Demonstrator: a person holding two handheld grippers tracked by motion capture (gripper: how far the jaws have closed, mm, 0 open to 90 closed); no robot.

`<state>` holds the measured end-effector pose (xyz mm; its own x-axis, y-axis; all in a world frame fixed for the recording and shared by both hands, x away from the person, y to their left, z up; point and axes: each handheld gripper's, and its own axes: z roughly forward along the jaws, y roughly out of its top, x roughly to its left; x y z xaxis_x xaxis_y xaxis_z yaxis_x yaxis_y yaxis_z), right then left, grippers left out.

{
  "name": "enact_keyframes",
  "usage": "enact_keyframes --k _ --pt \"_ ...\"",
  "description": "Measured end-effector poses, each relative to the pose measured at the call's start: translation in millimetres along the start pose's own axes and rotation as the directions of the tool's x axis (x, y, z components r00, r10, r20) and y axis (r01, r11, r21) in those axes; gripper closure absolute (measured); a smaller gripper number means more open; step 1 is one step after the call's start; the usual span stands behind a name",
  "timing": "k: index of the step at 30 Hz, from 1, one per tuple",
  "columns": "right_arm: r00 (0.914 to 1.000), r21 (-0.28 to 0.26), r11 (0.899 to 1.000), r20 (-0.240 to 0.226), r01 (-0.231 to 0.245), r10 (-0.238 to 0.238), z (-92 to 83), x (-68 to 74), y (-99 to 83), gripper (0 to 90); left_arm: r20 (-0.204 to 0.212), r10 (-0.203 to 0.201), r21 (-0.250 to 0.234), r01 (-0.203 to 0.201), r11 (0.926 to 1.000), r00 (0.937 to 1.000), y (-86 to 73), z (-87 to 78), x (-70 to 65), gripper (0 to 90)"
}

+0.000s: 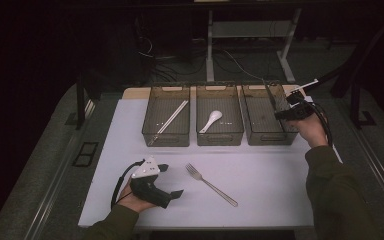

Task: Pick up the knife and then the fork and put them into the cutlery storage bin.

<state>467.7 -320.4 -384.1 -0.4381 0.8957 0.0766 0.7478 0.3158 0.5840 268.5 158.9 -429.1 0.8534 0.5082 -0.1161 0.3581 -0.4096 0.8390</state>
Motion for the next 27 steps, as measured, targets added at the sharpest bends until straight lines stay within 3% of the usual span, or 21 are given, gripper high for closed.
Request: enact_keyframes --k 12,17,22,27 --pt "0.9996 0.090 0.996 0.015 0.023 -0.024 18.9 6.8 1.3 78.5 0.007 -0.002 -0.005 0.002 1.0000 1.0000 0.0 -0.1 -0.3 0.0" --pt "0.9997 0.049 0.999 0.000 0.023 -0.023 14.2 9.4 3.2 74.9 0.006 0.001 -0.003 -0.001 1.0000 1.0000 0.2 0.2 -0.8 0.0" --pt "0.9981 0.015 1.000 -0.061 -0.003 0.004 2.6 9.8 2.0 62.4 0.005 0.008 0.000 -0.008 1.0000 1.0000 0.7 -0.4 0.3 0.0" --pt "0.9937 -0.057 0.998 -0.111 -0.018 0.012 -19.2 17.5 -0.4 52.6 0.001 0.019 0.004 -0.019 0.9998 0.9998 0.7 -1.6 1.5 0.0"
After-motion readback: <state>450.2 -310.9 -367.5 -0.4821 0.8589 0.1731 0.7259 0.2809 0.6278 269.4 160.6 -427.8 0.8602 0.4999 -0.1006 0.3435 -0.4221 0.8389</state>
